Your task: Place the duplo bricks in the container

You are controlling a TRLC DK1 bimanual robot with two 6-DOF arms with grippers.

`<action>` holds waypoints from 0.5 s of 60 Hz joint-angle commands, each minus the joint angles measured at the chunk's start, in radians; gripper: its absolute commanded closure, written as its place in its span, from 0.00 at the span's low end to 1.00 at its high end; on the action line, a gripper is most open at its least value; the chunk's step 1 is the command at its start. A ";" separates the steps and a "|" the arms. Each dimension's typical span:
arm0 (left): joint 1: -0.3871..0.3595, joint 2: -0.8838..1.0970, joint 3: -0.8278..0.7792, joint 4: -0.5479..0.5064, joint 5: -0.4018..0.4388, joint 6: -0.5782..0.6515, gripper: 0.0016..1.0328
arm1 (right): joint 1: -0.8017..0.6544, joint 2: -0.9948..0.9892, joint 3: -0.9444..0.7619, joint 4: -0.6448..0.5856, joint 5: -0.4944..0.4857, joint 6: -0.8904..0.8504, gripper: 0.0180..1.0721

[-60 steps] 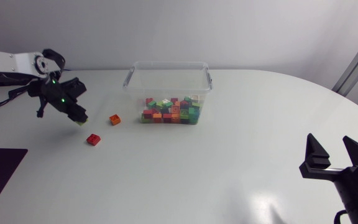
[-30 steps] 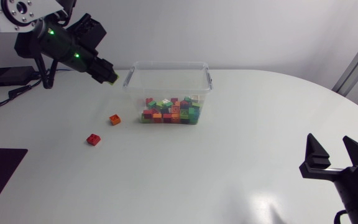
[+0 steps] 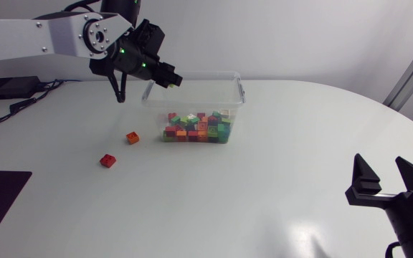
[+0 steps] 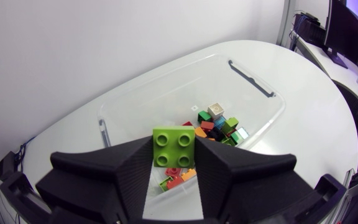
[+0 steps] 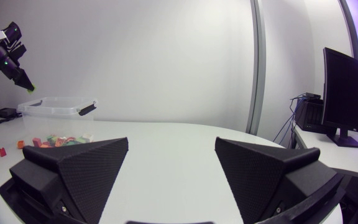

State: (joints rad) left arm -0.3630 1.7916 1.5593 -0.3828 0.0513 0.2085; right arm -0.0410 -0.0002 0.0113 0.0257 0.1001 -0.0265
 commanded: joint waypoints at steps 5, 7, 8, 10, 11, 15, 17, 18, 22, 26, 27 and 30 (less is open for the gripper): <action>-0.007 0.077 0.093 0.027 -0.027 -0.035 0.74 | 0.003 -0.006 -0.016 -0.004 -0.005 0.017 0.04; -0.008 0.092 0.113 0.027 -0.033 -0.035 0.74 | 0.003 -0.006 -0.016 -0.004 -0.005 0.017 0.04; -0.008 0.095 0.117 0.027 -0.034 -0.035 0.74 | 0.003 -0.006 -0.016 -0.004 -0.005 0.017 0.04; -0.010 0.112 0.137 0.027 -0.036 -0.037 0.74 | 0.003 -0.006 -0.016 -0.004 -0.005 0.017 0.04; -0.010 0.117 0.143 0.027 -0.036 -0.038 0.74 | 0.003 -0.006 -0.016 -0.004 -0.005 0.017 0.04; -0.016 0.132 0.165 0.028 -0.036 -0.043 0.73 | 0.003 -0.006 -0.016 -0.004 -0.005 0.017 0.04; -0.021 0.141 0.173 0.028 -0.036 -0.044 0.73 | 0.003 -0.006 -0.016 -0.004 -0.005 0.017 0.04; -0.022 0.146 0.177 0.028 -0.036 -0.046 0.72 | 0.003 -0.004 -0.016 -0.004 -0.005 0.017 0.04; -0.025 0.161 0.183 0.050 -0.036 -0.055 0.59 | 0.003 -0.004 -0.016 -0.004 -0.005 0.017 0.04; -0.025 0.172 0.191 0.055 -0.038 -0.054 0.19 | 0.003 -0.004 -0.016 -0.004 -0.005 0.017 0.04; -0.025 0.172 0.191 0.055 -0.041 -0.050 0.11 | 0.003 -0.006 -0.016 -0.004 -0.005 0.017 0.04; -0.019 0.163 0.188 0.055 -0.044 -0.047 0.05 | 0.003 -0.006 -0.016 -0.004 -0.005 0.017 0.04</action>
State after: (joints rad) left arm -0.3832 1.9385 1.7180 -0.3382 0.0170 0.1787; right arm -0.0410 -0.0002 0.0113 0.0257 0.1001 -0.0265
